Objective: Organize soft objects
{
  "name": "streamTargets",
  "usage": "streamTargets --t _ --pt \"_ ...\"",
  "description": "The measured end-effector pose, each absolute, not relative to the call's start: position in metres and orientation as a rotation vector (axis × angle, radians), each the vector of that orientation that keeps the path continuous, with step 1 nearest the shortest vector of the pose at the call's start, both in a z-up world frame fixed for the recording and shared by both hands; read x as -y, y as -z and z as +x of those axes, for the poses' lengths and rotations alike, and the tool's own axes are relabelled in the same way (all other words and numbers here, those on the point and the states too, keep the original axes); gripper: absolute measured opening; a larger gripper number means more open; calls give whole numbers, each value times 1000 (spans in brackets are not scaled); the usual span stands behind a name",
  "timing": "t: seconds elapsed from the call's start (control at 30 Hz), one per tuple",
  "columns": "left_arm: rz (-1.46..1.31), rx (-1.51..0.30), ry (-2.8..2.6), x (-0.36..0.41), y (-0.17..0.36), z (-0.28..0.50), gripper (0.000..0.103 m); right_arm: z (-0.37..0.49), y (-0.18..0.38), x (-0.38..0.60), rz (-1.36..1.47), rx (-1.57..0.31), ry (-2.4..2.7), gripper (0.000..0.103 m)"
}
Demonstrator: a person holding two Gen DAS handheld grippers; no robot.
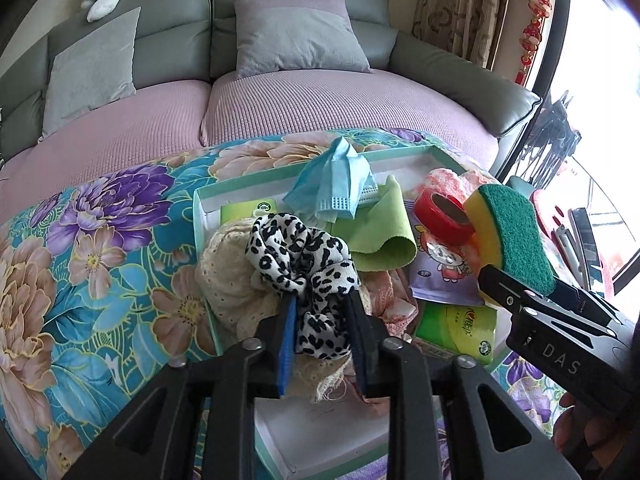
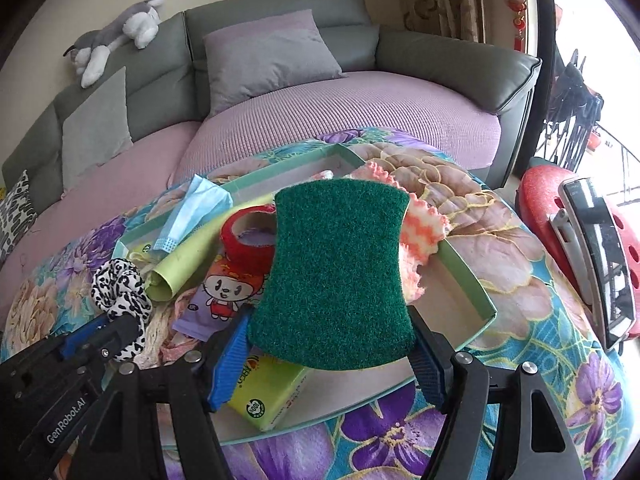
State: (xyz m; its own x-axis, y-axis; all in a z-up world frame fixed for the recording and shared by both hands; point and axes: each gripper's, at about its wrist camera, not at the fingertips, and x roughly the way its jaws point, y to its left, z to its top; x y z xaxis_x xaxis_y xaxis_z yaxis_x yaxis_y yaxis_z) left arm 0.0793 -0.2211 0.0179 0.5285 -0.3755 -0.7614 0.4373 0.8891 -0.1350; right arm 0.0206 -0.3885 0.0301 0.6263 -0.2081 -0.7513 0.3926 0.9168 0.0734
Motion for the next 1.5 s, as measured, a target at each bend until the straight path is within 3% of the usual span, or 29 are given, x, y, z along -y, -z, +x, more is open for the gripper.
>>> streamTargets --t 0.1,0.2,0.73,0.77,0.87,1.13,1.17,1.2,1.23,1.27,1.5 --pt "75 -891 496 220 -23 78 49 20 -34 388 226 -828 358 77" --pt "74 -882 494 217 -29 76 57 18 -38 386 204 -830 366 80" --pt "32 -797 412 177 -68 70 59 0 -70 385 214 -798 361 81" --pt "25 -798 402 174 -67 71 60 0 -71 384 210 -800 359 81" --pt "2 -810 352 161 -62 76 82 3 -70 379 201 -809 346 81" --pt "-48 -834 228 125 -49 83 83 13 -60 361 171 -861 311 81" --pt "-51 -833 214 121 -47 83 86 14 -59 358 166 -866 305 81" --pt "-50 -831 198 119 -45 84 95 16 -58 355 161 -871 301 86" --pt "-46 -826 177 115 -42 84 99 17 -57 352 153 -879 300 99" --pt "-39 -822 160 113 -40 84 101 18 -56 349 141 -884 301 103" --pt "-27 -859 123 101 -25 77 101 20 -55 324 85 -898 263 103"
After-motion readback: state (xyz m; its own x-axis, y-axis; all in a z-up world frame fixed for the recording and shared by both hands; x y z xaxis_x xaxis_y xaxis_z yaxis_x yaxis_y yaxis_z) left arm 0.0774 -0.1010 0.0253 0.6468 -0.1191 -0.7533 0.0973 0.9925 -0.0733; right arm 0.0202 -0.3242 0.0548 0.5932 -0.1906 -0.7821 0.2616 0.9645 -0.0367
